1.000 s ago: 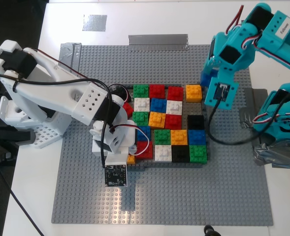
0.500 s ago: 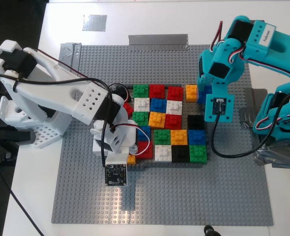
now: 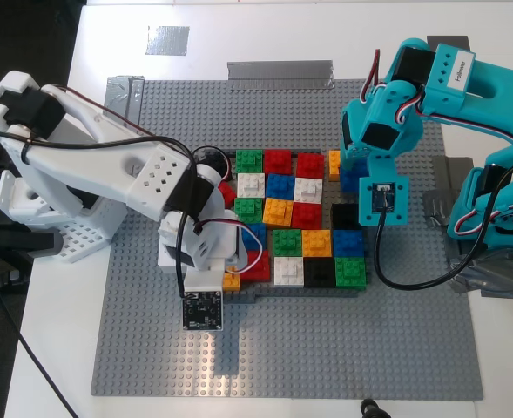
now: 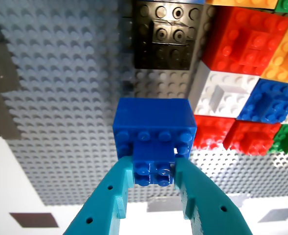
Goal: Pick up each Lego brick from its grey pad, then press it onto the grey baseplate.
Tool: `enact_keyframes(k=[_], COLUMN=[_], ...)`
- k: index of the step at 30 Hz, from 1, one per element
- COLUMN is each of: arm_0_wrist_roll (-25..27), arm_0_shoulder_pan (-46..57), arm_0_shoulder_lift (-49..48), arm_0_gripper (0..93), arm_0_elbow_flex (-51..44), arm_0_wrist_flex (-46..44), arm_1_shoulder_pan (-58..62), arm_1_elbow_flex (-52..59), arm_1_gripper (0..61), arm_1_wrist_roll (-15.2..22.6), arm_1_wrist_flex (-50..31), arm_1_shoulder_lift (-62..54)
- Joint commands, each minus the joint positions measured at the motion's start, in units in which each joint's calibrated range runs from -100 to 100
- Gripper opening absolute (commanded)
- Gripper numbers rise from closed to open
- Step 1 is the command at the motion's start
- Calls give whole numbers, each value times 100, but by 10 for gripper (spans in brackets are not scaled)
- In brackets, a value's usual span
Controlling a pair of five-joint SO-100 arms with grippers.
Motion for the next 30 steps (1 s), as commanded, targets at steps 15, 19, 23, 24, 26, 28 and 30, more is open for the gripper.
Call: enact_keyframes(k=[15, 19, 23, 24, 26, 28, 30], arm_0_wrist_roll=[-5, -5, -5, -5, -5, -5, -5], arm_0_shoulder_pan=[-47, -69, -69, -69, -69, -69, -69], arm_0_shoulder_lift=[767, 835, 835, 844, 844, 844, 852], arm_0_gripper=[0, 0, 0, 0, 0, 0, 0], arm_0_elbow_flex=[-78, -78, -24, 3, 12, 12, 21], arm_0_wrist_flex=[-552, -617, -739, -739, -739, -739, -739], arm_1_shoulder_pan=[-327, -378, -407, -429, -473, -523, -603], arm_1_elbow_flex=[-858, -388, 488, 596, 768, 885, 957], arm_1_gripper=[2, 2, 2, 2, 2, 2, 2], arm_1_wrist_roll=[-323, -235, -142, -132, -132, -152, -186], arm_1_wrist_flex=[770, 306, -540, -606, -687, -728, -736], arm_1_shoulder_lift=[-146, -223, -283, -283, -283, -283, -274])
